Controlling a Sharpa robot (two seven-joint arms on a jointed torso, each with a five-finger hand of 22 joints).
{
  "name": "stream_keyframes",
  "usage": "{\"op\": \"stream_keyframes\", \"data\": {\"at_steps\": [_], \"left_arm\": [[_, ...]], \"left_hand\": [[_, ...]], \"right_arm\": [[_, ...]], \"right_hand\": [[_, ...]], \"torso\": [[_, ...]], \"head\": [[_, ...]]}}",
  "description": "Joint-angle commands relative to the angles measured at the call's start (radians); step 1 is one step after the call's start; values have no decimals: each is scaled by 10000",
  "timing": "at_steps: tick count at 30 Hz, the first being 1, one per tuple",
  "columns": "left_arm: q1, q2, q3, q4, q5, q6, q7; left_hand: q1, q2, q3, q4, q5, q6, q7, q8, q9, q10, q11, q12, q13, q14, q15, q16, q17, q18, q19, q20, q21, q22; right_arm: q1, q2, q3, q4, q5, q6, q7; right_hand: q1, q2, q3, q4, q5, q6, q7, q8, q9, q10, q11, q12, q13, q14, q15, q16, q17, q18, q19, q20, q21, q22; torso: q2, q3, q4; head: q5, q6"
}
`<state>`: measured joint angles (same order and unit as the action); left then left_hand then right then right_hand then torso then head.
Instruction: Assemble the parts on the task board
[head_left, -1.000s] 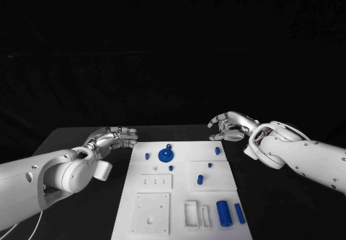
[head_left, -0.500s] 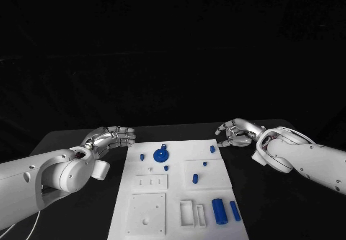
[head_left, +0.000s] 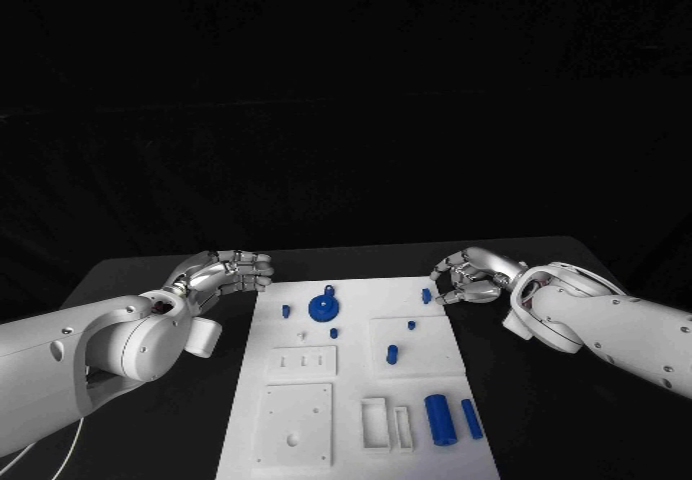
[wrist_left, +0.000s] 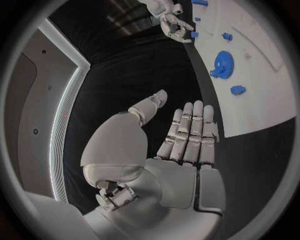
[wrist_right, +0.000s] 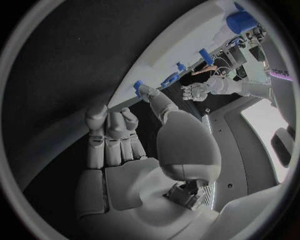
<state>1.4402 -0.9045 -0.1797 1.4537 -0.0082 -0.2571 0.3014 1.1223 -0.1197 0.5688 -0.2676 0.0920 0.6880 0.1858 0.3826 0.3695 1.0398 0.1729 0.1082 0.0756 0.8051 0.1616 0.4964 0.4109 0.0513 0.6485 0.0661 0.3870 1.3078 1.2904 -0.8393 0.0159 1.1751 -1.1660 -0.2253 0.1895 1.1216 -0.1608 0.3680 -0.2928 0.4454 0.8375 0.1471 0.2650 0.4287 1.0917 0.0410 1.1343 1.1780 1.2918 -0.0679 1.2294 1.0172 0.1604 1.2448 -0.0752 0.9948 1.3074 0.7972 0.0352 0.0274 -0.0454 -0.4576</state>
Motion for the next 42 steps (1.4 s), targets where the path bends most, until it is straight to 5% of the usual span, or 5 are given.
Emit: {"op": "stream_keyframes", "data": {"at_steps": [1, 15, 30, 42], "left_arm": [[9, 2, 5, 3, -86, 120, 93], [9, 14, 6, 4, -102, 141, 58], [9, 19, 6, -12, -109, 151, 49], [9, 19, 5, -22, -110, 167, 32]], "left_hand": [[16, 29, 38, -47, 5, 9, 290, 6, 9, -4, 25, 23, -9, 12, 0, 44, -17, 138, 34, -50, 40, 198], [19, 27, 39, -53, 9, -9, 297, -6, 7, -23, 33, 12, -16, 1, 4, 42, -24, 134, 28, -48, 38, 196], [17, 27, 38, -53, 9, -15, 301, -11, 8, -29, 38, 8, -20, -5, 6, 42, -29, 130, 23, -46, 36, 195], [10, 29, 36, -48, 10, -20, 304, -14, 8, -33, 40, 5, -22, -8, 8, 42, -33, 128, 21, -44, 36, 195]], "right_arm": [[-42, 30, 4, 17, -12, 233, 136], [-177, 205, 4, 57, -15, 396, 138], [-221, 313, 4, -53, -70, 411, 131], [-228, 328, 4, -62, -399, 349, 71]], "right_hand": [[55, -1, 67, 14, 27, -10, 94, -47, -13, -47, 8, -10, -13, -77, -13, -39, 15, 1014, -42, 15, -70, 166], [116, 178, 129, 10, -152, 354, 5, 124, 35, -27, -73, 14, -34, -65, -87, -41, 34, 1014, -42, 57, -55, 177], [-103, 622, 895, 71, -1697, 865, -187, 247, -27, 29, -260, -1, -110, -28, -267, -97, 77, 1014, -16, 91, -76, 159], [-260, 641, 1351, 57, -2013, 1189, -277, 368, -11, 51, -343, 1, -124, 3, -345, -117, 106, 1014, 29, 67, -56, 169]], "torso": [[-19, -31, 3], [-23, -47, 7], [-35, -62, 12], [-39, -59, 9]], "head": [[66, -70], [121, -167], [136, -222], [137, -241]]}}
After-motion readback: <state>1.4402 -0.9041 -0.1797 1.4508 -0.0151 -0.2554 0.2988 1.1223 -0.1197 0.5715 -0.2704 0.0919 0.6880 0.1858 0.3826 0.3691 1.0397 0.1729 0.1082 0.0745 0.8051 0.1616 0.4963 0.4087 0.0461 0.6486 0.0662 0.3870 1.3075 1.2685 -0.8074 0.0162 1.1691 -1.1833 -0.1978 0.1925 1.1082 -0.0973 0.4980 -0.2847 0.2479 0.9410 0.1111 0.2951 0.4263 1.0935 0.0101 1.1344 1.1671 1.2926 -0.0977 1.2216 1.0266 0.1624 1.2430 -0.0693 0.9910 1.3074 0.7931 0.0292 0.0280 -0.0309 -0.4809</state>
